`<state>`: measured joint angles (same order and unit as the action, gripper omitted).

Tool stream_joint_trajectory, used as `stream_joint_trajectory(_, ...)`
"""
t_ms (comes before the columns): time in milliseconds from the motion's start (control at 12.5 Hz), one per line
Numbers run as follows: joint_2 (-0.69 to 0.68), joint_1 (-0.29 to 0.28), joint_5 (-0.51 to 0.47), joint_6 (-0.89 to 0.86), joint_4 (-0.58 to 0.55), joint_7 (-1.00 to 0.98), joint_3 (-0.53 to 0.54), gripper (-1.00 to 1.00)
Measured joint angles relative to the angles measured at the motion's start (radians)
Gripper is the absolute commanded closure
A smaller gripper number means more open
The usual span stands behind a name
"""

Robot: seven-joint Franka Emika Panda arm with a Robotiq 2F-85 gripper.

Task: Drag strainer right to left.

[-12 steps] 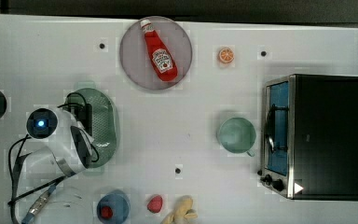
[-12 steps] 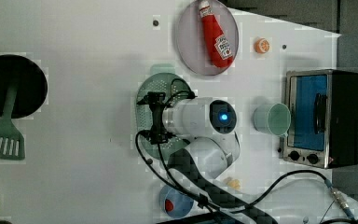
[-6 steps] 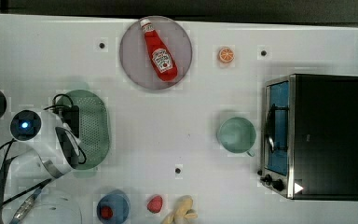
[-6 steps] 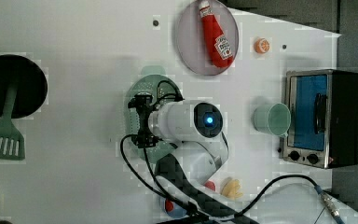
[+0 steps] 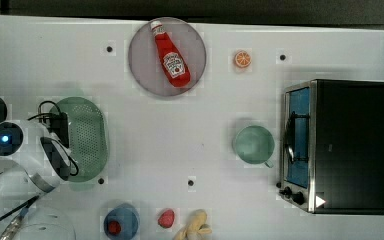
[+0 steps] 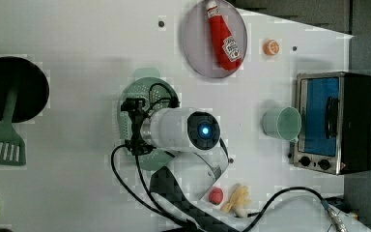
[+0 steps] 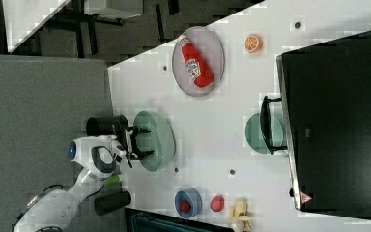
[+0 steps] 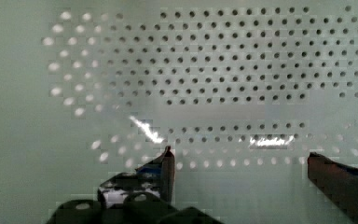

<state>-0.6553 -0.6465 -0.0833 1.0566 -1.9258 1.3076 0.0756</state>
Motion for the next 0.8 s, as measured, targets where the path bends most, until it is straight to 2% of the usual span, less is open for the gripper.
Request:
stream_joint_trajectory(160,-0.002,-0.014,-0.036,0.002,0.011,0.007,-0.006,-1.00)
stream_joint_trajectory(560,-0.012,-0.013,0.011,-0.036,0.007,0.021,-0.001,-1.00)
stream_joint_trajectory(800,0.049,-0.032,0.001,-0.214,0.000,-0.069,-0.038,-1.00)
